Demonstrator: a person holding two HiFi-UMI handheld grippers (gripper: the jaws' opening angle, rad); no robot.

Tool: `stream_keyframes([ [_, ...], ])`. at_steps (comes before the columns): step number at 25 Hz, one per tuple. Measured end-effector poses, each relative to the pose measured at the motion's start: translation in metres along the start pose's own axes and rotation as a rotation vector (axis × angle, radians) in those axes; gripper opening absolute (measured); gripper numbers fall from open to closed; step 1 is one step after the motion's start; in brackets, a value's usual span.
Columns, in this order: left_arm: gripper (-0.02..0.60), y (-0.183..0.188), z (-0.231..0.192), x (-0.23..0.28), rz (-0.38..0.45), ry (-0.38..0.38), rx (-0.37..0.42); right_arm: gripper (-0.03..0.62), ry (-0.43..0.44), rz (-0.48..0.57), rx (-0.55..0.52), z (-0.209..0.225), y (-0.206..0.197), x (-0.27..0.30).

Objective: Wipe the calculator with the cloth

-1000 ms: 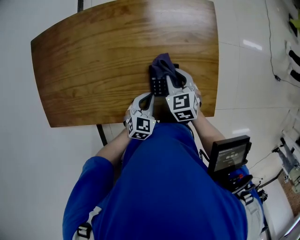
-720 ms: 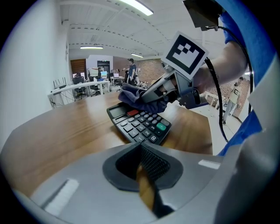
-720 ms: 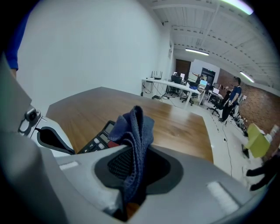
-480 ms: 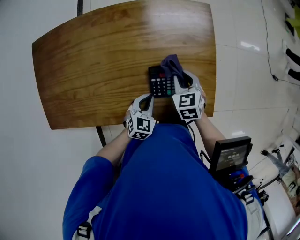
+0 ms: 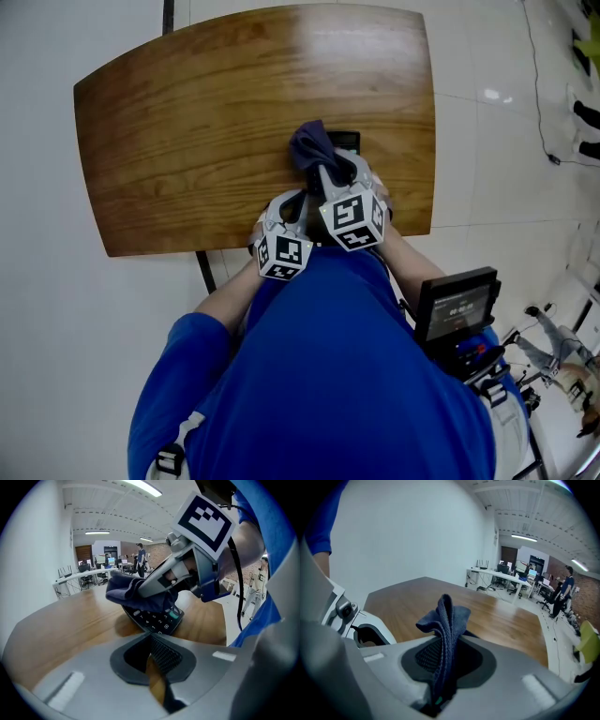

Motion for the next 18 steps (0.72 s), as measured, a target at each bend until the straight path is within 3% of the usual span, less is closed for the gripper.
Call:
stream_keyframes([
  [4,0.006,0.007,-0.002,-0.007,0.002,0.025,0.025,0.067,0.038,0.006,-0.022,-0.013,0.003,0.008],
  [12,0.006,0.008,-0.004,-0.009,-0.005,0.024,0.045,0.067,0.006,-0.012,-0.004,0.000,-0.007,0.011],
  [18,0.006,-0.006,0.002,-0.006,-0.025,-0.021,-0.004,0.067,-0.009,-0.098,0.015,0.006,-0.028,0.010],
])
Point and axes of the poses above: the fingertips, and each gripper's own axes: x forward along the fingers, z to its right, y out of its top, the point moved 10 cm from there along -x, backward along the fingers, and after that the axes turned 3 degrees about -y, right-handed, at the moved point
